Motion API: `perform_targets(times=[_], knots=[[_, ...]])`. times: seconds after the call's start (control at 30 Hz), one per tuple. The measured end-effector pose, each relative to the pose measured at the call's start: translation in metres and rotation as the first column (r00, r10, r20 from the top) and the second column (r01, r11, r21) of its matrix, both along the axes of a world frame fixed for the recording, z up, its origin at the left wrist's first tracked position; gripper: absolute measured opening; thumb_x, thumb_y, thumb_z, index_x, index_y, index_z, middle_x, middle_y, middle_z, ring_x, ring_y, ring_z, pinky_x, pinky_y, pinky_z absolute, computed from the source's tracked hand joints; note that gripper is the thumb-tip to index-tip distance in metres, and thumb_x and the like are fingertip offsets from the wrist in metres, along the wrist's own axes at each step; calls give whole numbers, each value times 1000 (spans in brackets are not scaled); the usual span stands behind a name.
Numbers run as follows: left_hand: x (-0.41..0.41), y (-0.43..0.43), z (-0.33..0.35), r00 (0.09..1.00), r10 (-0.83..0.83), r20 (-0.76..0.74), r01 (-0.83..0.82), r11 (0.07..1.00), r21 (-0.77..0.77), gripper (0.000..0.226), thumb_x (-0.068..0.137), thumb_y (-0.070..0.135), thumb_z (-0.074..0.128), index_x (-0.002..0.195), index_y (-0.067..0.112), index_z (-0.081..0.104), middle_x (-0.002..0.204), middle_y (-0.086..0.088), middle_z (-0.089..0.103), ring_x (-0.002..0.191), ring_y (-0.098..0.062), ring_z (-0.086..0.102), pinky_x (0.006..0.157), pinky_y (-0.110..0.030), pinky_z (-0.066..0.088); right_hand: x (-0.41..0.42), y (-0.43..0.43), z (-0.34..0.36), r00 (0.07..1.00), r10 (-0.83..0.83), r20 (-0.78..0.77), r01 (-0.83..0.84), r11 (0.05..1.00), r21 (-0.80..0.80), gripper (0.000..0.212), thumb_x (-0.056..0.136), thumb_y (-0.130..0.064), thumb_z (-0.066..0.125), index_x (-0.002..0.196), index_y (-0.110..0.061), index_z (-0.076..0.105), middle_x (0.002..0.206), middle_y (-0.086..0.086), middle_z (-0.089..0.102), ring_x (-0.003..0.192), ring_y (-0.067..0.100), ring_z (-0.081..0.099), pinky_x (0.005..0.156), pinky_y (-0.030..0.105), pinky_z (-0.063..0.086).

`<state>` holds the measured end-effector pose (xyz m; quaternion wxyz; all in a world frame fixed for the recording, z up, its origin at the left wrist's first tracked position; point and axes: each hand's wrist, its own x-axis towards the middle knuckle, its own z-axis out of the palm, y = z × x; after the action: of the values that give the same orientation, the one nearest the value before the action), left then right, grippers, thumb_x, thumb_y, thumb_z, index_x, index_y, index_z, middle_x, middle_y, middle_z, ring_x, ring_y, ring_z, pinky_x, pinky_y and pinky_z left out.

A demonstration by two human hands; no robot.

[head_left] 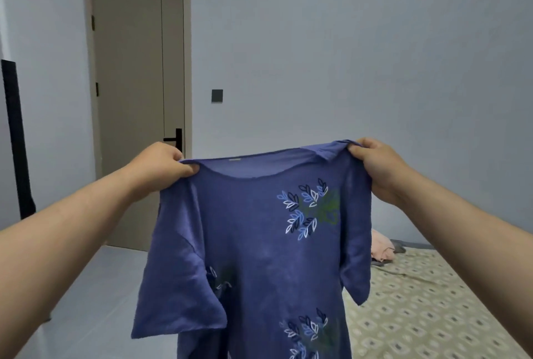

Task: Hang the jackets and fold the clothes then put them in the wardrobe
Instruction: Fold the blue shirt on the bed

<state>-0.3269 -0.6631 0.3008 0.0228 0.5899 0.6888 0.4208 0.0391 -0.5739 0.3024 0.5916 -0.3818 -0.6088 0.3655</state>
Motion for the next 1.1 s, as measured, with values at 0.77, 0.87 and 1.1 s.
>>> perform_targets(times=[0.77, 0.87, 1.1], knots=[[33, -30, 49, 974, -226, 9, 226, 969, -101, 13, 93, 14, 64, 86, 4, 69, 80, -12, 72, 70, -22, 63, 66, -31, 47, 92, -24, 55, 923, -369, 110, 341, 915, 214, 24, 97, -12, 60, 74, -14, 65, 82, 9, 64, 78, 21, 57, 75, 36, 47], [35, -25, 63, 984, -176, 4, 176, 984, 20, 18, 91, 1, 55, 79, 8, 68, 73, -10, 68, 66, -22, 58, 59, -27, 44, 104, -40, 66, 965, -262, 30, 249, 942, 224, 23, 95, -2, 61, 76, -14, 65, 64, -1, 67, 60, 11, 62, 62, 26, 53], [56, 33, 62, 978, -63, -198, 90, 988, 126, 22, 94, 12, 46, 82, 9, 64, 97, -18, 70, 88, -33, 63, 74, -37, 46, 118, -23, 53, 971, -188, -145, 212, 963, 166, 21, 97, -4, 59, 80, -17, 64, 56, -10, 67, 51, 4, 62, 52, 18, 53]])
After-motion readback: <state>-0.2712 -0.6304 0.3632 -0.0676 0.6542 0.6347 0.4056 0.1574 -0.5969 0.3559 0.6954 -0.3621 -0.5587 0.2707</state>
